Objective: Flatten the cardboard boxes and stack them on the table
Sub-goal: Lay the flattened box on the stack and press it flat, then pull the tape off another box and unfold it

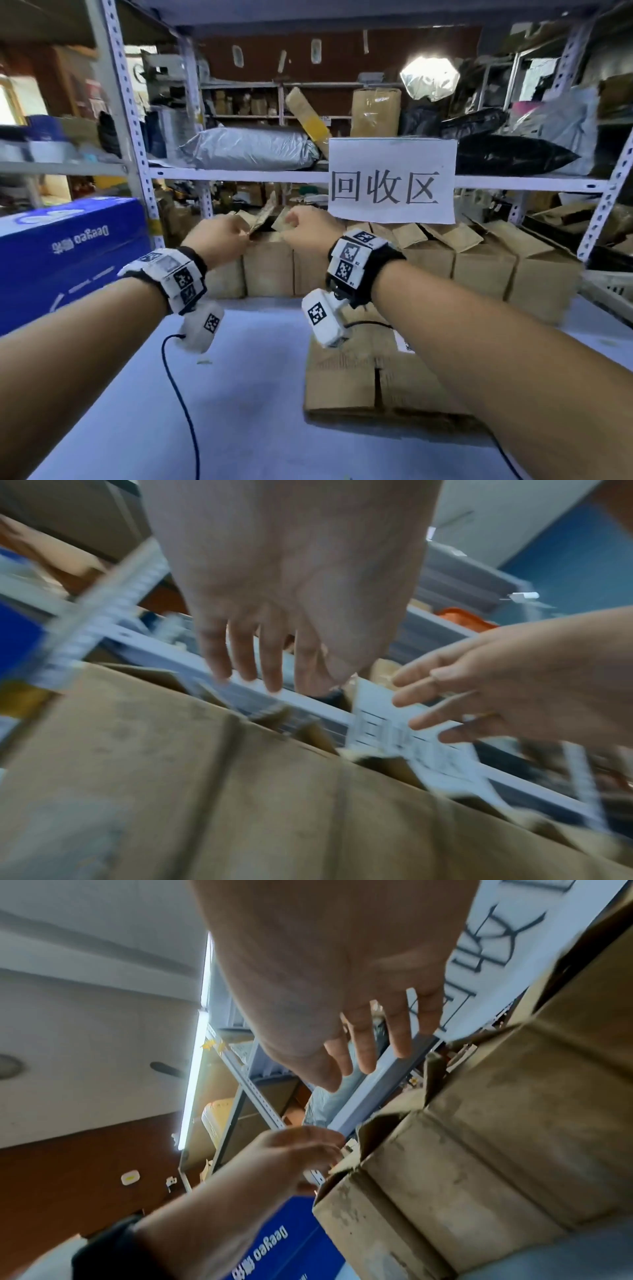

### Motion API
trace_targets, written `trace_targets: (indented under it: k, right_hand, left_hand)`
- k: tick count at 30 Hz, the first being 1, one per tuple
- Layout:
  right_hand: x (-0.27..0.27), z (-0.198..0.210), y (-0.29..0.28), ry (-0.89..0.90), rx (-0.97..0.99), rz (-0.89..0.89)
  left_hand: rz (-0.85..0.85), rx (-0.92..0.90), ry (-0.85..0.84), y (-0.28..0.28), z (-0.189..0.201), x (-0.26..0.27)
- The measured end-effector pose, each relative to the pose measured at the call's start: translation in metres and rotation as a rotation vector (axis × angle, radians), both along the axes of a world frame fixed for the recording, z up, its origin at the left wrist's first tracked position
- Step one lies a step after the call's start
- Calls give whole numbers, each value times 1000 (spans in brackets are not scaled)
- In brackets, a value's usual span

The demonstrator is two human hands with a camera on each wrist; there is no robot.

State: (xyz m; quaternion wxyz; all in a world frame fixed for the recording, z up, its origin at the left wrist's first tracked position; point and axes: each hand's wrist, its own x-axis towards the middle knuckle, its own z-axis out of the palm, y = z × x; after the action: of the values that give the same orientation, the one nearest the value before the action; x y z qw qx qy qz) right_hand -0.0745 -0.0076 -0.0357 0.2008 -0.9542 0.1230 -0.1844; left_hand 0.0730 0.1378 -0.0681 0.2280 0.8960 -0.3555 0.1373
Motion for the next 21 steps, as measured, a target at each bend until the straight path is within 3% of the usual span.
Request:
trace_targets:
  k: [4,8,15,21]
  right_hand:
    - [68,-10,32,107,-247,61]
    - [118,-26,45,131,-351,15]
    - [154,-45,38,164,-192,-95]
    - [159,-38,42,161,-155,-51]
  left_hand:
    - [288,-58,125,21,4,59]
    - [263,-78,308,23,-2,89]
    - [290,-184,310,23,-24,118]
    - [336,-397,214,43,-3,113]
